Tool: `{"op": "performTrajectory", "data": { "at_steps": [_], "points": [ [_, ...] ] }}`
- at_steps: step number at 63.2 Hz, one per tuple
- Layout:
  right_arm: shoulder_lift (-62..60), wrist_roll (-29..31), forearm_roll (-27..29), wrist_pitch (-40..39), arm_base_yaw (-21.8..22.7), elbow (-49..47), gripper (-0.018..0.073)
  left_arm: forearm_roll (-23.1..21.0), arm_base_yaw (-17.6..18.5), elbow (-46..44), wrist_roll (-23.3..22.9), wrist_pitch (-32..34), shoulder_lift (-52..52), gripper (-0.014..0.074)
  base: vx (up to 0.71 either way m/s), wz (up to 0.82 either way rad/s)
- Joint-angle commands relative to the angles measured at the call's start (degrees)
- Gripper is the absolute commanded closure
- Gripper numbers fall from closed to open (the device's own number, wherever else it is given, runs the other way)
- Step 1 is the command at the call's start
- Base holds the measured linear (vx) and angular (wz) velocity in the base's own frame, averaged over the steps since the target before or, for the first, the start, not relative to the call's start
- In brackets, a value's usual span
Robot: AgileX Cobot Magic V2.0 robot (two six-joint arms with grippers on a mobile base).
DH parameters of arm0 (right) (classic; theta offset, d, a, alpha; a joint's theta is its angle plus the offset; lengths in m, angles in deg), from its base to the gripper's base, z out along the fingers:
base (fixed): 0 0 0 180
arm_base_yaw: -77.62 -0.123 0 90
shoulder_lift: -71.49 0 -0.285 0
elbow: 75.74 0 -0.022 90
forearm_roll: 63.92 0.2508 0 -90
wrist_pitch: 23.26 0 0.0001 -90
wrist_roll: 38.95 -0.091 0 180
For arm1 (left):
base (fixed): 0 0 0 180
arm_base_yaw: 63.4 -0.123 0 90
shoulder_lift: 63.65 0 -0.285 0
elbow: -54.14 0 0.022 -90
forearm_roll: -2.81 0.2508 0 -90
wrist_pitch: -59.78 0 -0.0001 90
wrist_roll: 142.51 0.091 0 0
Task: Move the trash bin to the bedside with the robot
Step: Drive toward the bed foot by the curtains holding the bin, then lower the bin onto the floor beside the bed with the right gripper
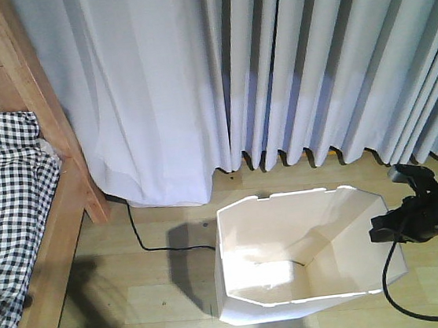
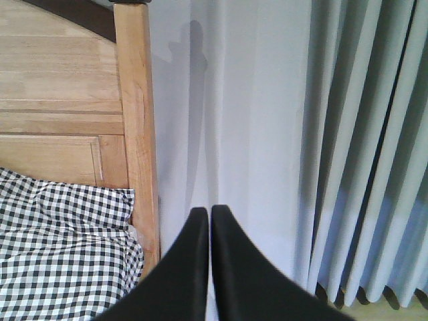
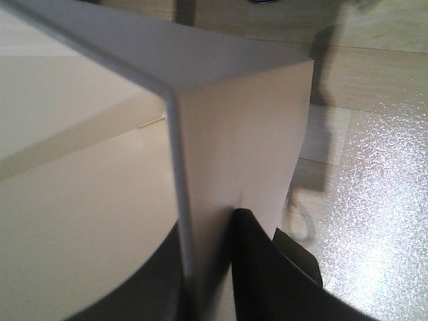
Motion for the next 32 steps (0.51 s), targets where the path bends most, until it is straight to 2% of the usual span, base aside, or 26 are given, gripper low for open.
{"op": "performTrajectory", "data": {
  "at_steps": [1, 20, 32],
  "points": [
    [-3.8, -0.2, 2.0, 12.9, 0.3, -0.4, 0.0565, -0.2, 0.2, 1.6, -0.5, 4.5, -0.6, 0.0602, 0.00, 0.00],
    [-3.8, -0.2, 2.2, 12.8, 0.3, -0.4, 0.0565, -0.2, 0.2, 1.6, -0.5, 4.5, -0.6, 0.0602, 0.00, 0.00],
    [-3.8, -0.2, 4.2, 12.8, 0.3, -0.4, 0.0565, -0.2, 0.2, 1.6, -0.5, 4.5, -0.6, 0.0602, 0.00, 0.00]
  ]
}}
